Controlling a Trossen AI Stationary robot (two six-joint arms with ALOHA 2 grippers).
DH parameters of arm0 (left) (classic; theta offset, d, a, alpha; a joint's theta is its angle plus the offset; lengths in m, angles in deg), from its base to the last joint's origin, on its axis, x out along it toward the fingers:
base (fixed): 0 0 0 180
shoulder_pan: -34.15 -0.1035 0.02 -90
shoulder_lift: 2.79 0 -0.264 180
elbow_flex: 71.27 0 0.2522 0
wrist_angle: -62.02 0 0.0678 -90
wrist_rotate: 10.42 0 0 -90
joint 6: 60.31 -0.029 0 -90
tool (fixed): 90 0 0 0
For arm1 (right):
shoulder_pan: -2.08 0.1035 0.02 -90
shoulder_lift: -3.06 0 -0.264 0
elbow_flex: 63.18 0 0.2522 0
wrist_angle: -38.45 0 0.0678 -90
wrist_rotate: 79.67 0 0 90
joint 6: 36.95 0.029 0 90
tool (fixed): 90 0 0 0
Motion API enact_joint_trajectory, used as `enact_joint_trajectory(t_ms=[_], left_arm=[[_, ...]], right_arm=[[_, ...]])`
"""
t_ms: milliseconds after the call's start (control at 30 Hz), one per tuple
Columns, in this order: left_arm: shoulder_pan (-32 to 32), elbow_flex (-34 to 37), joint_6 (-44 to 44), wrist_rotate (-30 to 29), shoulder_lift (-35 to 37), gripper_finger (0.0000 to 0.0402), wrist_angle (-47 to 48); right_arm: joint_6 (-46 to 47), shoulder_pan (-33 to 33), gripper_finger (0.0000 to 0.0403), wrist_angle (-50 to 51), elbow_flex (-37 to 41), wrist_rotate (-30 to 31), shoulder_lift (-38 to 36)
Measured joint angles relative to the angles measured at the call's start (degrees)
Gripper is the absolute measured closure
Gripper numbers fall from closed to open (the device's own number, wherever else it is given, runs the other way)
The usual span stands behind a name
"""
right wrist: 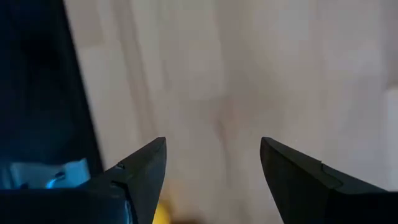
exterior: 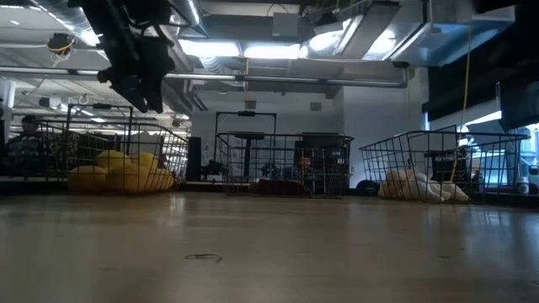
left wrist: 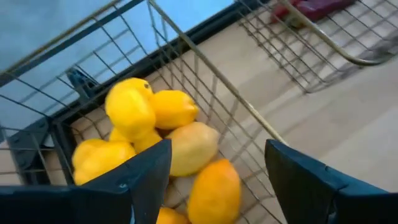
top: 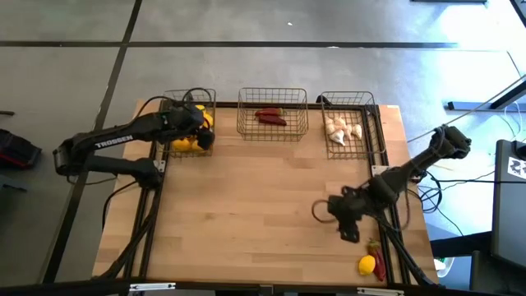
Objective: Sort produce into baskets
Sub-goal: Put the yellow lemon into the left gold wire basket
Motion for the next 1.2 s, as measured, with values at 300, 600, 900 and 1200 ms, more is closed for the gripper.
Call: enact_joint_trajectory(t_ms=[300,600,900,1200], left_arm=[[8.58,0.00,6.25,0.02,-0.01,0.0149,0.00],[13.77,0.00,9.00,0.02,-0.03,0.0149,0.02],[15.04,0.00,8.64,-0.34,-0.03,0.0149,0.02],[15.02,0.00,8.97,-1.07,-0.05,0.0149,-0.02]], right_arm=[[20.02,16.02,0.0146,1.48,1.01,-7.94,2.89],[25.57,25.21,0.0146,-2.50,0.98,-12.46,9.94],[23.45,28.91,0.0146,-7.75,0.98,-13.02,16.22],[18.86,30.81,0.0146,-9.01,0.93,-7.13,17.00]])
